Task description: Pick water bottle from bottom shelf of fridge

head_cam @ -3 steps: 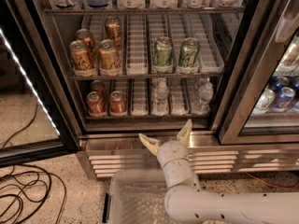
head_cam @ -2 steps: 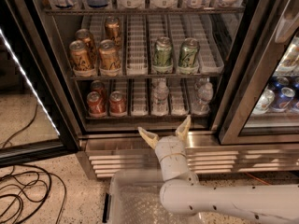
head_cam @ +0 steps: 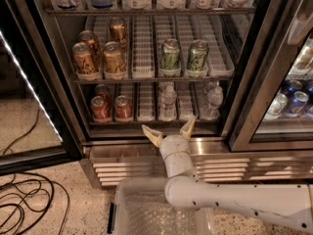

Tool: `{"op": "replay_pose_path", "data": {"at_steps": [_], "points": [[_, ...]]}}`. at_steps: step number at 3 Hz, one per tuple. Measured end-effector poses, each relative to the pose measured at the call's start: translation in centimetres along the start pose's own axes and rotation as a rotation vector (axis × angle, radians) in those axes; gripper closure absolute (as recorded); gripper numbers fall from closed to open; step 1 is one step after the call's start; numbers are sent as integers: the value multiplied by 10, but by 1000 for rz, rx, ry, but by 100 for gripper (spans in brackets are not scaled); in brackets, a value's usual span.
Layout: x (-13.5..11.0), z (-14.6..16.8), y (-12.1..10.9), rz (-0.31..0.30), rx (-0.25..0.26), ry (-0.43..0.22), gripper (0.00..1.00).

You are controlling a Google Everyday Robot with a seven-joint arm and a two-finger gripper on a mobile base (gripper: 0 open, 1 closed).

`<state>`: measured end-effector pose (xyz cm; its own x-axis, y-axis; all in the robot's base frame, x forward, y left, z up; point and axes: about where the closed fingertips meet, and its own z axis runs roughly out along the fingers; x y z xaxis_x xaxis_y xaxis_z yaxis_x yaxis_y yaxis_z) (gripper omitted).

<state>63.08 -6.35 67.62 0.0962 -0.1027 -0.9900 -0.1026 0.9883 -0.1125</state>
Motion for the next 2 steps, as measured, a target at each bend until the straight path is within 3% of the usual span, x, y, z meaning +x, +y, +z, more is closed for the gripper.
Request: {"op": "replay_pose_path", "data": {"at_steps": [1,2], "points": [[2,18,5,43,-28,-9,0],[10,21,8,45,-18,-11,0]]}}
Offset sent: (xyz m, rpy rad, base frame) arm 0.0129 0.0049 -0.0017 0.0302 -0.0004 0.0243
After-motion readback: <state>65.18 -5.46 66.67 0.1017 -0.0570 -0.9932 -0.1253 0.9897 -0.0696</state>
